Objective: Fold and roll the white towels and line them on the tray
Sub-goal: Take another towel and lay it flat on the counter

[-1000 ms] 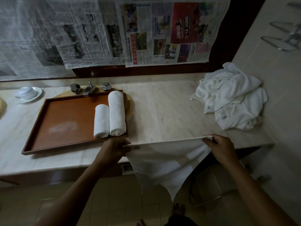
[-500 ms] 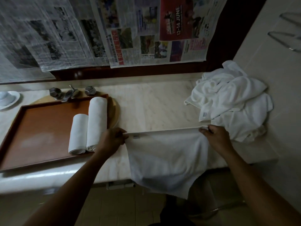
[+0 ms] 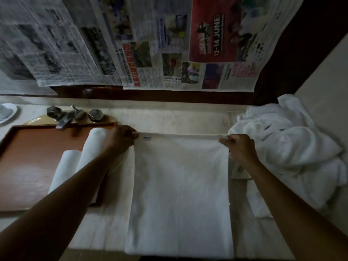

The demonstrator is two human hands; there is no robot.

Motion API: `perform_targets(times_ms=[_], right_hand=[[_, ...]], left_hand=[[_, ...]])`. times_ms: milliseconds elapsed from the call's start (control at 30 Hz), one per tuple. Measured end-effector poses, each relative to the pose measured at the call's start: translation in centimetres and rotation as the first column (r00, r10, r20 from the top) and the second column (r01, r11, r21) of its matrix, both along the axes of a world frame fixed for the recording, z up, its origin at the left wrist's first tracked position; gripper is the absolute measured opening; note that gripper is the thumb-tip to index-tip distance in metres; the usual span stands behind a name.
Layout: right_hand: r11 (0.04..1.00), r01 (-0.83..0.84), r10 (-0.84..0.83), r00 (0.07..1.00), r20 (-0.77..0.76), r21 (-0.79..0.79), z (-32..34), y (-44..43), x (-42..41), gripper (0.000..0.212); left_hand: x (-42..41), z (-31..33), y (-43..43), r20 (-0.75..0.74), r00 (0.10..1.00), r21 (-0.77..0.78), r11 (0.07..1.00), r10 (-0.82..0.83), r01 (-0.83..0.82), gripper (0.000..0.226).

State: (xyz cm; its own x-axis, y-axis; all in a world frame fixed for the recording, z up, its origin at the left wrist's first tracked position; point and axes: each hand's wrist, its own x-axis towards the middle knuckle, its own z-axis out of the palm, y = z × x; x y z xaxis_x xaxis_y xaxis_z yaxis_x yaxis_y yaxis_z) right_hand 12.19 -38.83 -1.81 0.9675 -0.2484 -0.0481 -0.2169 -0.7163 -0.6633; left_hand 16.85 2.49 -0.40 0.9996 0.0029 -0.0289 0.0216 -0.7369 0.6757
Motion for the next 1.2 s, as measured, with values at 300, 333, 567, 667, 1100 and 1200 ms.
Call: perform_targets(times_ms=[300,333,567,667,1100,1200], right_hand=[[0.999,0.054,-0.055,0.997,0.055,0.006,0.6,0.0,10.8,0.053],[0.998,0.068,-0.068,0.996,0.052,0.003,0.4,-0.1,12.3,0.052],[0.988,0.153,-0.153,0.988,-0.019,-0.028,-4.3,0.1,20.3,0.043],[0.983,0.183,-0.185,0.978,-0.094,-0.036,-8.3,1.0,21.8,0.034],[0.834,-0.236,0.308,0.949,0.065,-0.498,-16.4,8.9,16.1,0.057],[0.83,-0.189,0.223,0.975,0.002,-0.525,-16.4,4.9,17.7,0.061]], left_hand=[[11.4,0.0,-2.5,-0.02,0.981,-0.134,0.972,0.193,-0.193,0.011],[12.8,-0.5,-2.3,-0.025,0.981,-0.178,0.965,0.193,-0.195,0.013],[20.2,-4.5,-3.4,0.004,0.976,-0.174,0.961,0.219,-0.215,0.007],[21.3,-8.1,-3.6,-0.025,0.957,-0.035,0.956,0.289,-0.29,0.021],[14.7,-17.8,-9.7,0.051,0.942,0.398,0.872,-0.333,0.286,0.068],[17.3,-17.9,-5.7,0.013,0.959,0.453,0.857,-0.282,0.246,0.07]])
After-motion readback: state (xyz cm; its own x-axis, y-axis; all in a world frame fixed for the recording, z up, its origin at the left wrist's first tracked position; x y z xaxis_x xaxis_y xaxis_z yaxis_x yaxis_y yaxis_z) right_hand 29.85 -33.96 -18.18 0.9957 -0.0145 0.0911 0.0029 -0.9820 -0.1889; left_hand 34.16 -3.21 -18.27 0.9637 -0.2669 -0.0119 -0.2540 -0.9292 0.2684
